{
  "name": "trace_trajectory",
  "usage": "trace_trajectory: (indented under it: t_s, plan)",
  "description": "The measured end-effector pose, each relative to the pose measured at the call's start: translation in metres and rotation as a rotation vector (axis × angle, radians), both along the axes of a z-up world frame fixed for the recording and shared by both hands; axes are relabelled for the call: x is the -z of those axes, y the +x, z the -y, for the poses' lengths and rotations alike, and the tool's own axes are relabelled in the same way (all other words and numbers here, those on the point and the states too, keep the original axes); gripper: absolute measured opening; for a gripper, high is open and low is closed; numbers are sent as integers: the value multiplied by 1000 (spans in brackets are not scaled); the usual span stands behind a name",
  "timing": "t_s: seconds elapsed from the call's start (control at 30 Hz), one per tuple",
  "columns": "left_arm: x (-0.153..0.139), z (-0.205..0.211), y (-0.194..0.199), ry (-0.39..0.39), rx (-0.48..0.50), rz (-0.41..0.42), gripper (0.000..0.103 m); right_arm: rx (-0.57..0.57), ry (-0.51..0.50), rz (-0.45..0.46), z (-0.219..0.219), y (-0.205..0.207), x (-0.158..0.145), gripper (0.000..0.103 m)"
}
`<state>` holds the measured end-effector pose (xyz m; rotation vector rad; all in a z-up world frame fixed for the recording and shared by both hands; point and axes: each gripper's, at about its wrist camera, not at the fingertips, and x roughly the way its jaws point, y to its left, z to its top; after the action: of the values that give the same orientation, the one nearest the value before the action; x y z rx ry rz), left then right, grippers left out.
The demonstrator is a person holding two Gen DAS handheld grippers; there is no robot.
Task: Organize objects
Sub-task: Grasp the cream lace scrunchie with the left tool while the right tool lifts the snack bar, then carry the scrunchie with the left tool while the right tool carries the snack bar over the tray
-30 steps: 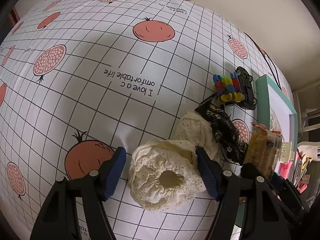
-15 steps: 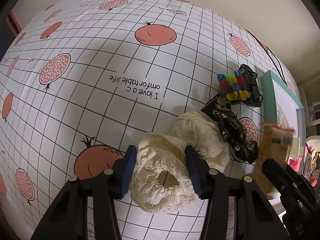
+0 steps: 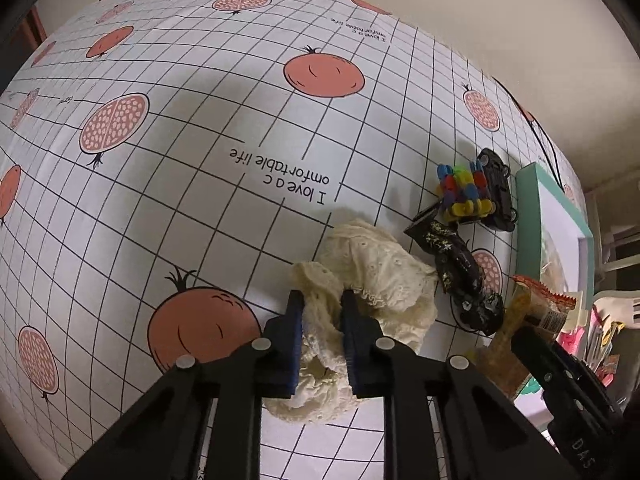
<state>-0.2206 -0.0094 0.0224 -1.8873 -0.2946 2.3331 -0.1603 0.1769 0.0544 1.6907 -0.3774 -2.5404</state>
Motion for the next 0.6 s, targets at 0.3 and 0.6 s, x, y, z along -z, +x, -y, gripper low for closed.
trace_trajectory:
  t_s: [0.3, 0.6]
  plan:
    - [-19, 10, -1, 30, -42, -53, 14, 0, 15, -31, 0, 1, -12, 29]
    - [-57, 11, 1, 77, -66, -145, 12, 13, 4, -104, -4, 5, -40, 29]
